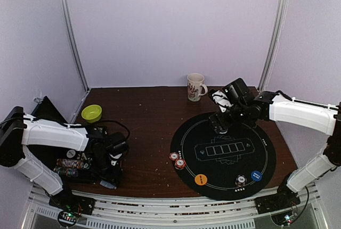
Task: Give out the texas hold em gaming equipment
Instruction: Pick up the poker card from the corner of the board, then pass from the left arm to the right
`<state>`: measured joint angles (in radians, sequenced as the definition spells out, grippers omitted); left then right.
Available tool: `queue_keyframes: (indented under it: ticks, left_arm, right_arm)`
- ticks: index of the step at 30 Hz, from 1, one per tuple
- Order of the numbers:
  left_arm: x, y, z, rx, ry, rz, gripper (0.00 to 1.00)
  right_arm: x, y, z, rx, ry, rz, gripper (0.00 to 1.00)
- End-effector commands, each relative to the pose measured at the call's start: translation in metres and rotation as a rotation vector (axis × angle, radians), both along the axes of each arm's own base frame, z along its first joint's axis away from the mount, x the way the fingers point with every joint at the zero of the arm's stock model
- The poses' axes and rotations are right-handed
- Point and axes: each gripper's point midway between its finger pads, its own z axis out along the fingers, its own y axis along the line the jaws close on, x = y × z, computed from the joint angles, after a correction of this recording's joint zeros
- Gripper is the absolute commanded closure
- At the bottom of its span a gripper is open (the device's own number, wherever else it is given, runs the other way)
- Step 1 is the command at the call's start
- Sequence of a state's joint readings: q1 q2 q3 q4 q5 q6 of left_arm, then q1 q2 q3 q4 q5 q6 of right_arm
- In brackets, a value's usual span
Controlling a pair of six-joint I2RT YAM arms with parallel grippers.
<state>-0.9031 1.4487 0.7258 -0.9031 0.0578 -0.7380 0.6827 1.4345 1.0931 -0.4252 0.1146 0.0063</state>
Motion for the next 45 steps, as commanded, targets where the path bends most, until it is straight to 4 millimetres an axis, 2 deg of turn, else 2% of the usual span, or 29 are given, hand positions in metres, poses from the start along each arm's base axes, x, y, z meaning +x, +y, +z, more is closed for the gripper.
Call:
queue_keyframes:
  ticks: [1,7,12,15,18,21,28,34,36,41,45]
  left_arm:
    - [0.007,-0.01,-0.002,-0.035,-0.032,-0.076,0.42]
    - [0.024,-0.028,0.03,-0.025,-0.081,-0.224,0.45]
    - [0.051,-0.066,0.075,-0.033,-0.187,-0.408,0.46]
    - [0.06,-0.088,0.101,-0.041,-0.213,-0.528,0.46]
    - [0.066,-0.11,0.123,-0.095,-0.265,-0.582,0.46]
    - [0.071,-0.121,0.133,-0.119,-0.293,-0.584,0.46]
    - [0.077,-0.129,0.139,-0.114,-0.319,-0.594,0.46]
    - [0.081,-0.132,0.139,-0.108,-0.333,-0.603,0.46]
    - [0.081,-0.134,0.14,-0.114,-0.338,-0.603,0.46]
    - [0.082,-0.135,0.142,-0.119,-0.343,-0.605,0.47]
    - [0.084,-0.135,0.145,-0.117,-0.354,-0.605,0.47]
  right_arm:
    - [-0.001,0.005,0.018,0.06,-0.01,0.005,0.0]
    - [-0.008,0.031,0.042,0.225,0.012,0.076,0.0]
    - [-0.013,0.07,0.077,0.485,0.064,0.176,0.0]
    - [-0.015,0.096,0.087,0.639,0.148,0.223,0.0]
    - [-0.018,0.119,0.078,0.726,0.265,0.277,0.04]
    - [-0.019,0.135,0.068,0.792,0.34,0.303,0.09]
    - [-0.035,0.183,0.033,0.858,0.547,0.395,0.15]
    - [-0.057,0.226,0.024,0.938,0.682,0.49,0.15]
    - [-0.06,0.232,0.017,0.937,0.712,0.496,0.16]
    - [-0.06,0.24,0.023,0.974,0.709,0.524,0.16]
    - [-0.065,0.246,0.011,0.971,0.757,0.518,0.2]
